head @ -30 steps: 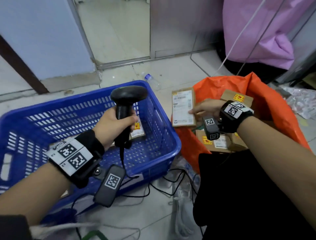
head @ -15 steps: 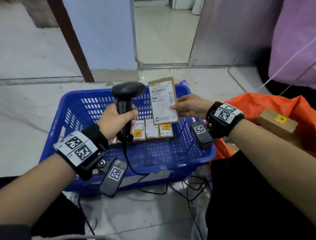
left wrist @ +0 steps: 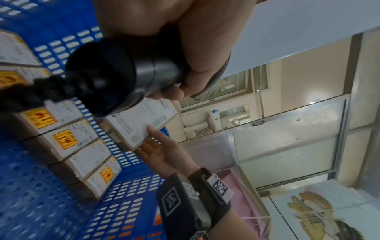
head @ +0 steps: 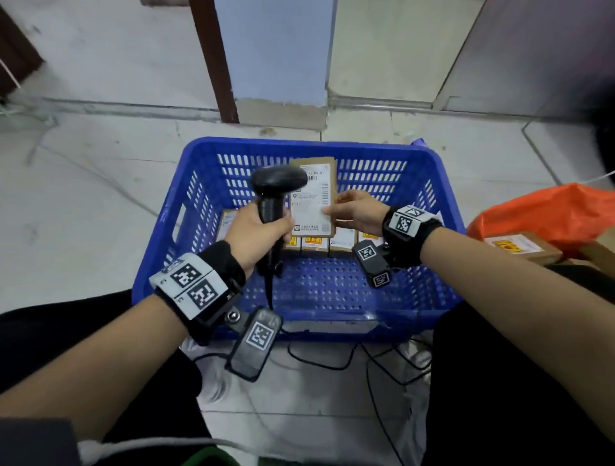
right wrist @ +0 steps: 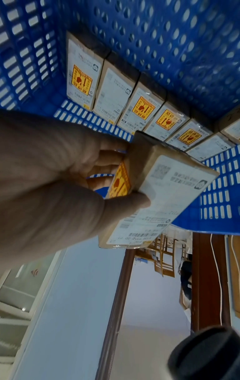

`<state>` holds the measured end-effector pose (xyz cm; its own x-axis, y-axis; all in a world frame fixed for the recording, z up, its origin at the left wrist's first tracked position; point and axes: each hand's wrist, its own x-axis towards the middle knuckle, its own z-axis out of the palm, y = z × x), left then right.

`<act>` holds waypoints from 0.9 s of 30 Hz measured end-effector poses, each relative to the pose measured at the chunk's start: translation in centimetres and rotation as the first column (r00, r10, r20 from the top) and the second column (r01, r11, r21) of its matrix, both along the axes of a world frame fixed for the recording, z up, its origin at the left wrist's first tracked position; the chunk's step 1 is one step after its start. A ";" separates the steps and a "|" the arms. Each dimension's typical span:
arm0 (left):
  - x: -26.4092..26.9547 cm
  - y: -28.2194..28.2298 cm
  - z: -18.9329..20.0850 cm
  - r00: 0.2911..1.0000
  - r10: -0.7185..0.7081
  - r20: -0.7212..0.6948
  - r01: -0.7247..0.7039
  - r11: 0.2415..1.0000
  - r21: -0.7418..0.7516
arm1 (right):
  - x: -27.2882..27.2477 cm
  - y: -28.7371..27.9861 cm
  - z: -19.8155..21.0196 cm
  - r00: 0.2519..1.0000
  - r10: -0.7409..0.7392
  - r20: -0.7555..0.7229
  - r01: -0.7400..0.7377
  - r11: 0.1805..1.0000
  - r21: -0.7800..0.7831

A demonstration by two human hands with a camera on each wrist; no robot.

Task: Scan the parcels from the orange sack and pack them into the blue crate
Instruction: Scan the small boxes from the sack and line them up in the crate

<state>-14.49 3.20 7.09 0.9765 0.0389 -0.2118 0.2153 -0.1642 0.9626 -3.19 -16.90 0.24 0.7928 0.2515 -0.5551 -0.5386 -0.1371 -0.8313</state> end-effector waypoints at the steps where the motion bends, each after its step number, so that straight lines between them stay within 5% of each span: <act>1: -0.3 0.3 -0.5 1.000 0.012 -0.015 -0.012 1.000 -0.003 | -0.1 0.2 -0.1 1.000 0.005 0.001 -0.005 1.000 -0.008; 27: -1.6 1.5 -0.5 0.998 0.010 -0.057 -0.011 1.000 -0.021 | -0.4 1.3 -0.9 0.999 0.034 0.013 -0.034 0.999 -0.028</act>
<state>-16.10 4.67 6.61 0.9624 0.0440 -0.2682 0.2717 -0.1412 0.9520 -3.54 -15.60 -0.69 0.7915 0.2629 -0.5517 -0.5220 -0.1787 -0.8340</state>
